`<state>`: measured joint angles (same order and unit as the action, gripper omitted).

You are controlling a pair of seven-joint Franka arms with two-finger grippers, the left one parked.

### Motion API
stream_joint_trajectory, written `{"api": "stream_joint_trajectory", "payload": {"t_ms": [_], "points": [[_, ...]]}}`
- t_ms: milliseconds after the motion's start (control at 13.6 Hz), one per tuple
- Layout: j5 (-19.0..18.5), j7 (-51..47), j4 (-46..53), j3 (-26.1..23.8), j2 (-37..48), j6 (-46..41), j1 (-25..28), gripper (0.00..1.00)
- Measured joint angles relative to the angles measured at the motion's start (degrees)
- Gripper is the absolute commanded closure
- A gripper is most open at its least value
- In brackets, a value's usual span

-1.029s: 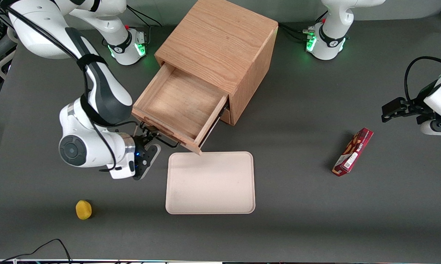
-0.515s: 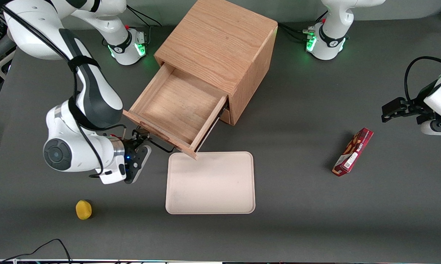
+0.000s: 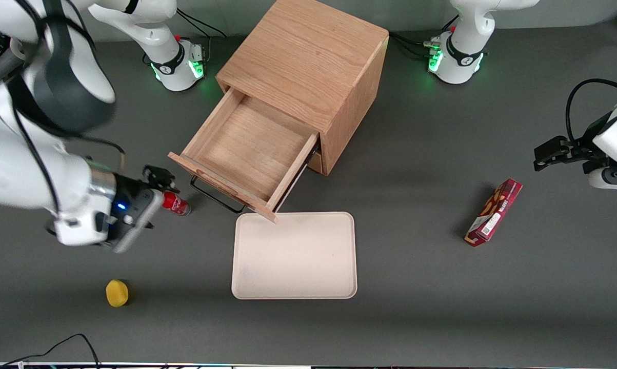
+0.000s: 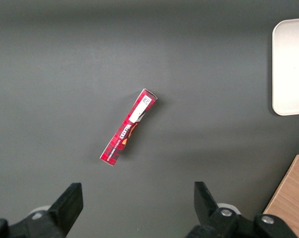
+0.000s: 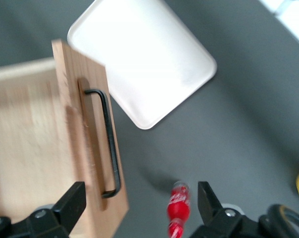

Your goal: Open upper drawer

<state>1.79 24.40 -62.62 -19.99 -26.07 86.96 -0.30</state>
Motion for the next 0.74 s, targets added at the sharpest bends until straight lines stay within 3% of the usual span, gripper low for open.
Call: {"api": "stream_joint_trajectory", "payload": {"t_ms": [294, 588, 735], "points": [[-0.2, -19.1, -0.7, 0.4, 8.9, -10.8, -0.1, 0.0], [0.6, -37.3, -8.5, 2.8, 15.0, -11.9, -0.6, 0.0], [0.7, -41.1, -15.0, 3.8, 18.0, -11.2, -0.7, 0.0]]}}
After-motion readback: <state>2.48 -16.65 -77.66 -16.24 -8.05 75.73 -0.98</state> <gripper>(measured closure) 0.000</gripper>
